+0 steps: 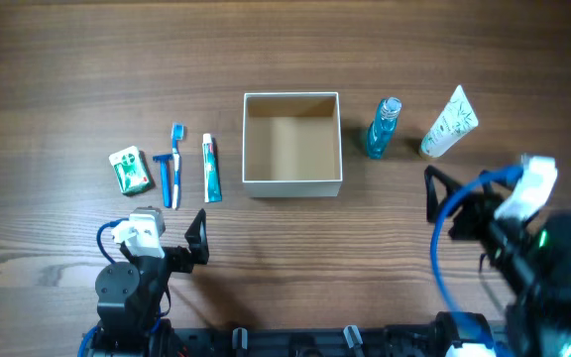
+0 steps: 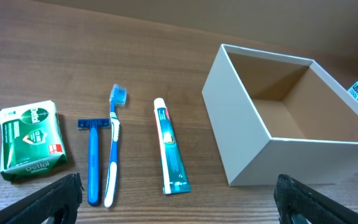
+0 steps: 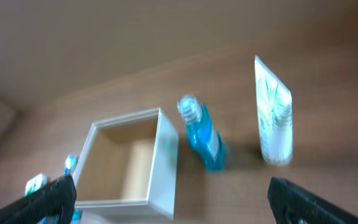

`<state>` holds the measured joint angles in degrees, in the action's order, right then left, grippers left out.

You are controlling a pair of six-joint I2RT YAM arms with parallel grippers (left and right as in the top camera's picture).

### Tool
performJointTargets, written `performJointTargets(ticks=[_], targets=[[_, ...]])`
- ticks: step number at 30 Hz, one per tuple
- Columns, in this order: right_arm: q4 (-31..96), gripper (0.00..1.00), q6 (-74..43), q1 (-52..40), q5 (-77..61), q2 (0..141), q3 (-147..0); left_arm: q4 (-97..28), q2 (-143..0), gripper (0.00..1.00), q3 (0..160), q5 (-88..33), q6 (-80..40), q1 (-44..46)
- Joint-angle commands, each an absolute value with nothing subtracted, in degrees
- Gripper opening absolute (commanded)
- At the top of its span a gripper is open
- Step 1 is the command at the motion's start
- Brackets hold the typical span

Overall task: Pack container
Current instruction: 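Reach the right gripper to the blue mouthwash bottle and grasp it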

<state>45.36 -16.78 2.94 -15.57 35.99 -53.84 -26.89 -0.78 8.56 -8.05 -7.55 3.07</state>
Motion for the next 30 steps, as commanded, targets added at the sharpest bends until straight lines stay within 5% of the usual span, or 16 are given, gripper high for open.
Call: performJointTargets(ticks=[1, 11, 15, 30], targets=[[52.69, 1.0, -15.07, 3.03, -16.36, 50.02, -67.88, -26.96, -0.16, 1.0, 7.75, -9.8, -6.83, 3.38], [66.96, 1.0, -11.75, -3.51, -10.09, 78.74, -96.27, -26.96, -0.16, 1.0, 7.75, -9.78, -6.83, 3.38], [64.99, 1.0, -10.96, -10.79, -1.06, 86.65, -97.93, -26.96, -0.16, 1.0, 7.75, -9.8, -6.83, 3.38], [62.74, 0.99, -18.2, -12.38, 0.03, 105.41, -97.93, -26.96, -0.16, 1.0, 7.75, -9.78, -6.81, 3.38]])
